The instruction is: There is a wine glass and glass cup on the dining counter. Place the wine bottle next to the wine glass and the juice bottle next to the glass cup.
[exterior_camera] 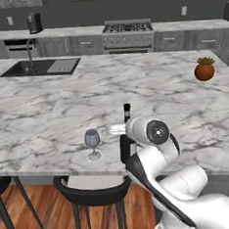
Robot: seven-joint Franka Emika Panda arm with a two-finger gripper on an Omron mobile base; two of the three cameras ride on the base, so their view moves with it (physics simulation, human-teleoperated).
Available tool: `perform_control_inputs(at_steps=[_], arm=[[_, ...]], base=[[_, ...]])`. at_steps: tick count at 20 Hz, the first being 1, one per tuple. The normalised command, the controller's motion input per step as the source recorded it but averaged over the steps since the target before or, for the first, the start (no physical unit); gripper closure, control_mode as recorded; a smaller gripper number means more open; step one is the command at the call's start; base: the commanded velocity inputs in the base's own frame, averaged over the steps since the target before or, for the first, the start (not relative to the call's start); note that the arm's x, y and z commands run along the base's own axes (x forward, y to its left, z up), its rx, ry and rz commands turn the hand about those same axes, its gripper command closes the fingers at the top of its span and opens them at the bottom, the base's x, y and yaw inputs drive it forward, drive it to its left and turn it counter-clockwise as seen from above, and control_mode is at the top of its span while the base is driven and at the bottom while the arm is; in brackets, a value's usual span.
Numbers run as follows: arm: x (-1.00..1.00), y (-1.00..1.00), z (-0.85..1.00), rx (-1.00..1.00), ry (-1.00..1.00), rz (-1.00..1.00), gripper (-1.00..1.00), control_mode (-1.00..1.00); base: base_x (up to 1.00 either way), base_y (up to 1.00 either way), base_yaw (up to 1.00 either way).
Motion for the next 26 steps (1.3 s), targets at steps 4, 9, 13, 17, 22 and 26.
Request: perform_control_inputs(at_steps=[4, 9, 13, 17, 22, 26], arm=[[0.35, -0.16, -0.08, 0.0, 0.18, 0.24, 1.0, -1.0], [0.38, -0.01, -0.2, 0.0, 0.06, 0.17, 1.0, -1.0], [0.35, 0.0, -0.2, 0.0, -0.02, 0.15, 1.0, -1.0], [0.3, 0.0, -0.22, 0.0, -0.06, 0.13, 1.0, -1.0], [0.29, 0.0, -0.15, 0.01, 0.0, 0.1, 1.0, -1.0], [0.26, 0.0, -0.1, 0.03, 0.0, 0.1, 1.0, -1.0]], base=[[0.0, 0.0, 0.0], [0.0, 0.0, 0.0], [0.0, 0.0, 0.0], [0.0, 0.0, 0.0], [0.0, 0.0, 0.0], [0.0, 0.0, 0.0]])
